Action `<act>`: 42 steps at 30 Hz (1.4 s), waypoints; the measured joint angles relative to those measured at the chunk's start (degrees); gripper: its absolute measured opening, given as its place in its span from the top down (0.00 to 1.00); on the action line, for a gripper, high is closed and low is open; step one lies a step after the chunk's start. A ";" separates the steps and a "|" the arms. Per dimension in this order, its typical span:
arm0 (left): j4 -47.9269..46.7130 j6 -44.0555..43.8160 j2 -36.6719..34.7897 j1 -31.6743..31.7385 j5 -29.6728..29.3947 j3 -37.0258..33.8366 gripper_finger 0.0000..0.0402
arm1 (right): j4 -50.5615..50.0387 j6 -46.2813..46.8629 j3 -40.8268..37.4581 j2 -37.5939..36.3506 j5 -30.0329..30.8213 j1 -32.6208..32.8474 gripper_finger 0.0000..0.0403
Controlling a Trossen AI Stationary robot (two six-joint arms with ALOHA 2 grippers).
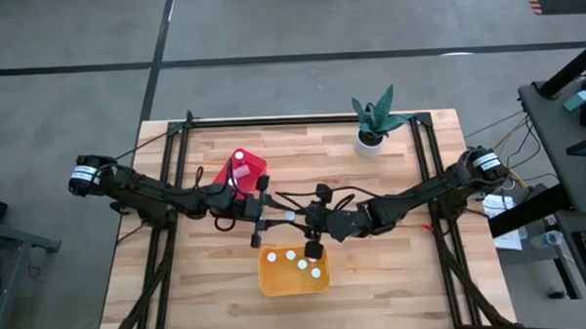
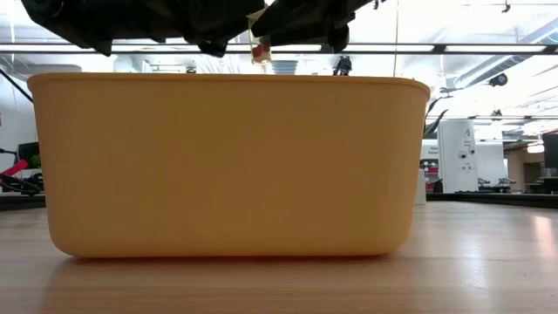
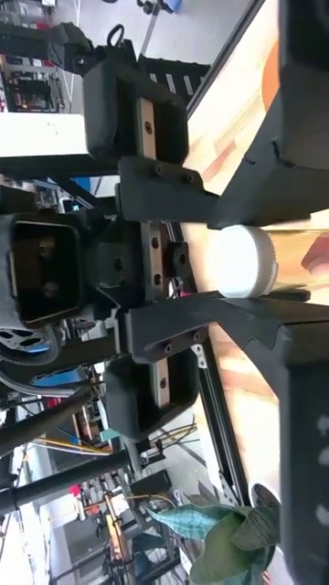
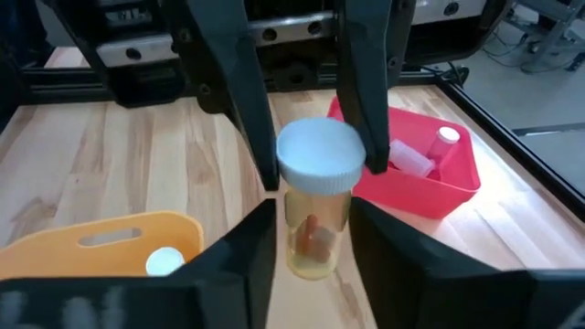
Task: Pick and place medicine bottles into bin by pill shape (circle, oval)
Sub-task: Put the yellow capsule bottle into the red bin
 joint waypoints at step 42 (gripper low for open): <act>-10.87 -14.69 -11.97 17.40 -35.04 -13.52 0.76 | -4.50 -1.84 -18.08 -22.24 4.45 -0.76 0.46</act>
